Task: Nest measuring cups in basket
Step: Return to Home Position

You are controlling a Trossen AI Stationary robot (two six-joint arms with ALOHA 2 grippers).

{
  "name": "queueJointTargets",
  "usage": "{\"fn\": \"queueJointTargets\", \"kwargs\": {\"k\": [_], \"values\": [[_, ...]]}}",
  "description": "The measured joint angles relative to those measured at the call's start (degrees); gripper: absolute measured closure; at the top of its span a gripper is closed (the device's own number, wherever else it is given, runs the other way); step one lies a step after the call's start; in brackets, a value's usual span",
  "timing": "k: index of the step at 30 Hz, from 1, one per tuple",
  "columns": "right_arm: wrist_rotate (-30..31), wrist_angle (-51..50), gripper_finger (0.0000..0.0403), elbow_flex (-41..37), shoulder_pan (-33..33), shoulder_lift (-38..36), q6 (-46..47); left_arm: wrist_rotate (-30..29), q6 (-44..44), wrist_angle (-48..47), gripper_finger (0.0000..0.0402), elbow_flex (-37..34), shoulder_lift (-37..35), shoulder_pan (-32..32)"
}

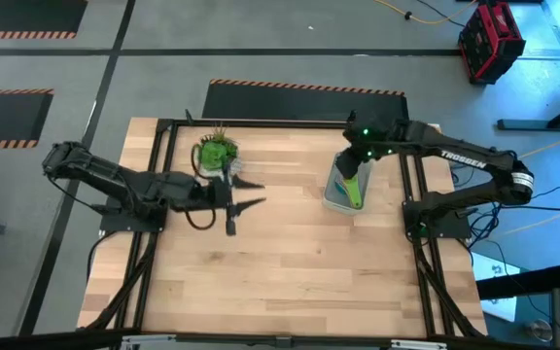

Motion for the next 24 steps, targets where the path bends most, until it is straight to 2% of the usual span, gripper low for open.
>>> {"fn": "queueJointTargets", "kwargs": {"k": [2, 6, 13, 19, 24], "values": [[-4.5, 0.0, 0.0301, 3.6, 0.0, 0.0, -2.1, 0.0, 2.9, 2.0, 0.0275, 0.0, -1.1, 1.5], [-11.1, -1.7, 0.0301, 10.7, 0.0, 0.0, -5.2, -1.5, 4.5, -0.7, 0.0275, 0.0, -5.2, 3.4], [-14.9, -9.4, 0.0301, 21.2, 0.0, -1.0, -15.2, -2.9, 4.4, -12.2, 0.0275, 0.0, -15.9, 4.1], [-14.8, -12.8, 0.0301, 21.4, 0.0, -5.5, -21.3, -4.3, 1.3, -25.3, 0.0275, 0.0, -25.9, 4.1], [-14.9, -14.8, 0.0301, 18.9, 0.0, -11.6, -21.7, -4.3, -3.0, -34.5, 0.0276, 0.0, -33.3, 4.1]]}}
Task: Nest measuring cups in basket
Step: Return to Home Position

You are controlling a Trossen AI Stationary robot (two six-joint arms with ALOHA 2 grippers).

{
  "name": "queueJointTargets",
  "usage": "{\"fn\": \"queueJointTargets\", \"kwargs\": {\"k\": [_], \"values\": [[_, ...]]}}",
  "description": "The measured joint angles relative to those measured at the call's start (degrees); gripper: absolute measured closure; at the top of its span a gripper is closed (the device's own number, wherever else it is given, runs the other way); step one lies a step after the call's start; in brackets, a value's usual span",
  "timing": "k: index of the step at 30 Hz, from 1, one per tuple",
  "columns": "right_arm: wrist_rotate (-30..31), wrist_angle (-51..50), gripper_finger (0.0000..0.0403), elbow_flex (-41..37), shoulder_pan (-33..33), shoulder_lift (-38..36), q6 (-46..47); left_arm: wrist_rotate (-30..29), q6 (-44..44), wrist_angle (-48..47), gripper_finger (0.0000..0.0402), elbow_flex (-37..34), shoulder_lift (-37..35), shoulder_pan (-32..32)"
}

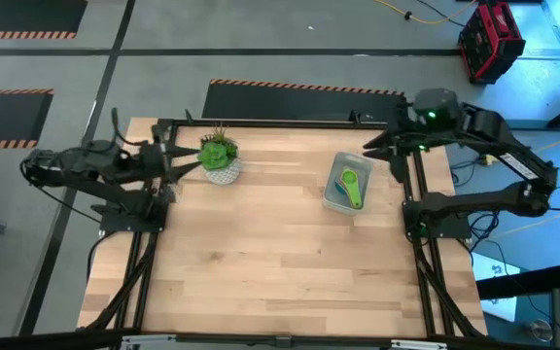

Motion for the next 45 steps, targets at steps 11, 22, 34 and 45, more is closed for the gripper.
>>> {"fn": "queueJointTargets", "kwargs": {"k": [11, 22, 34, 45], "values": [[0.0, 4.7, 0.0301, -15.8, 0.0, -19.6, -0.2, 3.6, -3.3, -7.4, 0.0276, -4.3, -10.5, 0.0], [-2.4, 12.0, 0.0301, -31.5, 0.0, -37.6, 3.7, 8.3, -3.1, -1.7, 0.0276, -15.7, -20.0, 0.0], [-6.1, 21.9, 0.0301, -43.6, 0.0, -50.2, 8.6, 17.3, -1.5, 7.2, 0.0276, -26.5, -28.4, 0.0], [-11.7, 34.4, 0.0301, -55.9, 0.0, -57.8, 14.2, 17.5, -1.1, 12.4, 0.0276, -32.9, -30.4, 0.0]]}}
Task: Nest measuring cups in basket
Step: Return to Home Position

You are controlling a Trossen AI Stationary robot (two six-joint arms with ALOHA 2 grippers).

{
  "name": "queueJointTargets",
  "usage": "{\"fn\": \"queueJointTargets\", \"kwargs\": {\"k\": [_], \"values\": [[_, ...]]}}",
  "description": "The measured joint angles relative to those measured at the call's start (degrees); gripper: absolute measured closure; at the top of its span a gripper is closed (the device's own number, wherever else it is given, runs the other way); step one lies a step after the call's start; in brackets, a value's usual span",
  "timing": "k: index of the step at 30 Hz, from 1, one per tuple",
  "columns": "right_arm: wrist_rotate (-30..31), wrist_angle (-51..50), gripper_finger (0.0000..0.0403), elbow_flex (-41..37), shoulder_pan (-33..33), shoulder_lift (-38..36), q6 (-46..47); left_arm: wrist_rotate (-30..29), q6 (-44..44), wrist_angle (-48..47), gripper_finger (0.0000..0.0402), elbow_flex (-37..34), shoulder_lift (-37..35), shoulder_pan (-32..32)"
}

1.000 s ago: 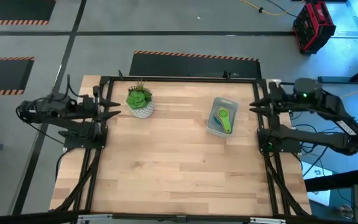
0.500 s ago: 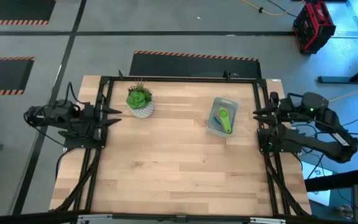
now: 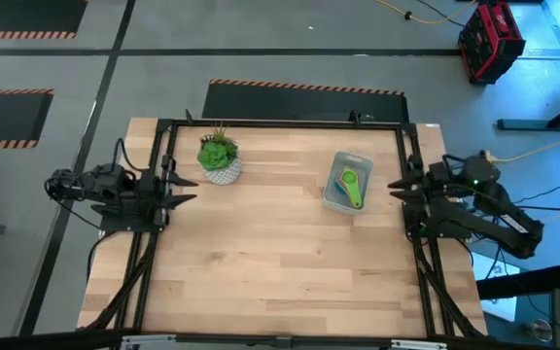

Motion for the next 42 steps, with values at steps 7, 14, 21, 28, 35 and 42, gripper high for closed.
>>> {"fn": "queueJointTargets", "kwargs": {"k": [7, 14, 21, 28, 35, 42], "values": [[-1.3, 4.4, 0.0301, -5.2, 0.0, -0.9, 1.3, 0.0, 0.0, 0.5, 0.0276, -0.7, 0.0, 0.0], [-1.4, 7.7, 0.0301, -8.9, 0.0, -1.0, 1.2, 2.2, -0.5, 0.5, 0.0276, -0.7, 0.0, 0.0], [-1.3, 13.0, 0.0301, -12.7, 0.0, -1.0, 1.2, 2.6, -2.0, 0.6, 0.0276, -0.7, 0.0, 0.0], [-1.4, 15.8, 0.0301, -14.0, 0.0, -1.0, 2.4, 3.0, -2.9, 14.8, 0.0276, -9.9, 0.1, 0.0], [-1.8, 15.7, 0.0301, -14.0, 0.0, -1.0, 2.6, 1.8, -3.1, 19.7, 0.0276, -15.3, 0.1, 0.0], [-1.9, 15.7, 0.0301, -14.0, 0.0, -1.0, 2.6, -3.5, -3.1, 19.1, 0.0276, -17.4, 0.0, 0.0]]}}
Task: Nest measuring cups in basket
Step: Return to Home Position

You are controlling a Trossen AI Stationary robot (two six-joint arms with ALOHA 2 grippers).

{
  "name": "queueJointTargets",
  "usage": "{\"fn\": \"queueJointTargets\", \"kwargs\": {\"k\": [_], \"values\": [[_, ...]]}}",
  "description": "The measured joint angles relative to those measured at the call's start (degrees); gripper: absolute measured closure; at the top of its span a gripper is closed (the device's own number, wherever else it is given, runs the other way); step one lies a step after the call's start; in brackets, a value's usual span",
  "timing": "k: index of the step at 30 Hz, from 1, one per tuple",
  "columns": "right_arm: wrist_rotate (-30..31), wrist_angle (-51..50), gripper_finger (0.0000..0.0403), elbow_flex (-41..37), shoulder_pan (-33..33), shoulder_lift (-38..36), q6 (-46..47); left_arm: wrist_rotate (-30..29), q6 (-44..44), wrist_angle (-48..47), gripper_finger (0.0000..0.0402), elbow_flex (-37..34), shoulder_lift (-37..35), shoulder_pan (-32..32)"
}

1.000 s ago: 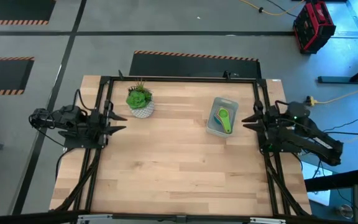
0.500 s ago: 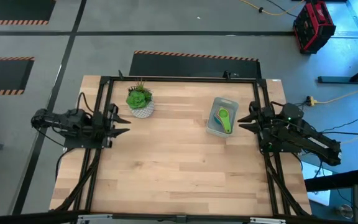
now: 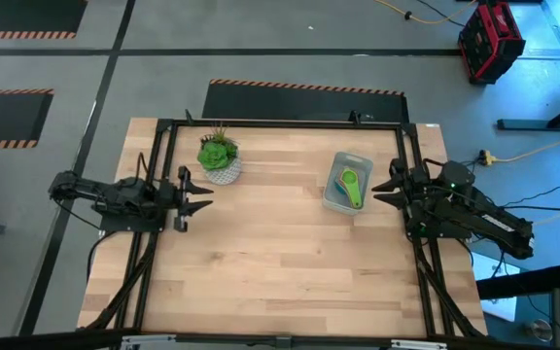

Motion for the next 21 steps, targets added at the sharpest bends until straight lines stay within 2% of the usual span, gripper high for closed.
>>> {"fn": "queueJointTargets", "kwargs": {"k": [10, 14, 21], "values": [[-2.5, 0.0, 0.0301, 0.0, 0.0, 0.0, -0.1, -0.8, -0.1, -5.4, 0.0276, 0.0, 0.0, 1.2], [-2.5, -0.1, 0.0301, -0.1, 0.0, 0.0, -3.8, 0.0, 0.1, -5.8, 0.0276, 0.0, 0.0, 2.4], [-2.5, 8.0, 0.0301, -6.4, 0.0, 0.0, -4.4, 0.1, -1.4, -5.8, 0.0276, 0.0, 0.0, 3.2]]}}
